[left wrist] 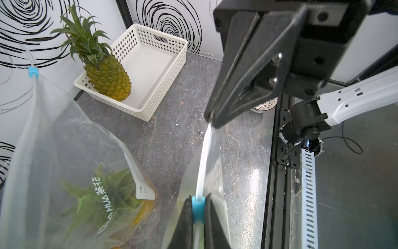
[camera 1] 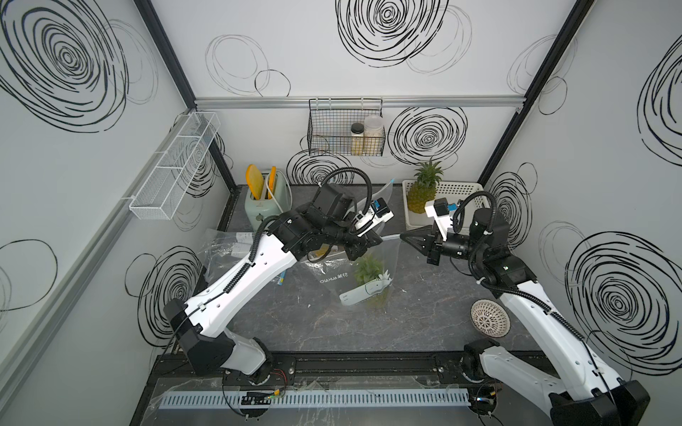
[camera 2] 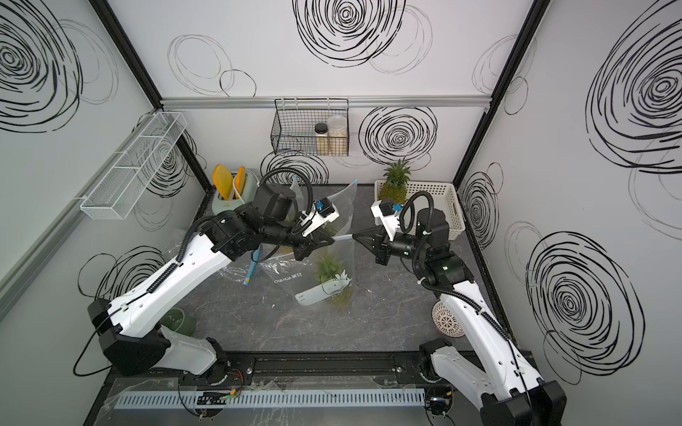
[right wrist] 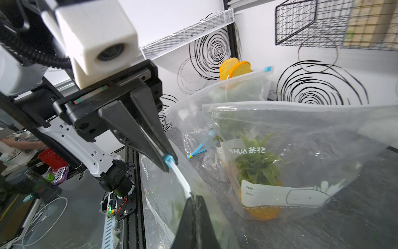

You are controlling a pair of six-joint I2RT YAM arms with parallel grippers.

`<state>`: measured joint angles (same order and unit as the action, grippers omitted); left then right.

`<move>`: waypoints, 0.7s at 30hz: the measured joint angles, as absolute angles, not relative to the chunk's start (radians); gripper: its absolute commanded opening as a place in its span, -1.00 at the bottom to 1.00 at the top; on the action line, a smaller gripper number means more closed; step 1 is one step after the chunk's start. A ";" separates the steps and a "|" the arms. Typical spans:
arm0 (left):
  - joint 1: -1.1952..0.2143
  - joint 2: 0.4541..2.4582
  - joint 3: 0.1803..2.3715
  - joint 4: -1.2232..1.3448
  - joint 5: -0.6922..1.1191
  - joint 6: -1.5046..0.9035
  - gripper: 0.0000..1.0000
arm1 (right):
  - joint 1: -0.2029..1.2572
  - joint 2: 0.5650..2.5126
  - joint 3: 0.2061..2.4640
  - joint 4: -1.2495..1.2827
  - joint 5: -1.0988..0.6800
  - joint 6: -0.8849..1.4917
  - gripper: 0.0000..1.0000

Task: Open the zip-top bag and take out the pineapple
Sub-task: Unzip the zipper on the zipper food storage bag.

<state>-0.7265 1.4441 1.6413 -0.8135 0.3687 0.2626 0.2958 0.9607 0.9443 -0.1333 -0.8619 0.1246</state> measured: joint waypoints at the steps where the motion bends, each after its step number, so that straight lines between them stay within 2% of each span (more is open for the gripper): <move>1: -0.710 1.431 1.636 -0.844 0.353 0.263 -1.00 | 0.261 0.954 0.944 -0.132 -0.845 0.130 -1.00; 4: -0.665 1.391 1.628 -0.909 0.310 0.262 -1.00 | 0.184 0.946 0.943 -0.123 -0.804 0.147 -1.00; 10: -0.651 1.314 1.583 -0.945 0.256 0.245 -1.00 | 0.160 0.947 0.928 -0.110 -0.794 0.174 -1.00; 17: -0.661 1.291 1.539 -0.892 0.307 0.241 -1.00 | 0.226 0.987 0.926 -0.016 -0.968 0.198 -0.09; 19: -0.671 1.299 1.539 -0.877 0.326 0.242 -1.00 | 0.270 1.014 0.937 -0.017 -0.999 0.180 0.04; 21: -0.683 1.314 1.539 -0.860 0.342 0.245 -1.00 | 0.319 1.048 0.953 -0.017 -1.024 0.160 0.07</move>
<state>-0.6834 1.3140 1.5391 -0.8604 0.3424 0.2451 0.3187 1.0485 0.9535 -0.0174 -1.0241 0.1596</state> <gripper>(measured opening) 0.108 0.520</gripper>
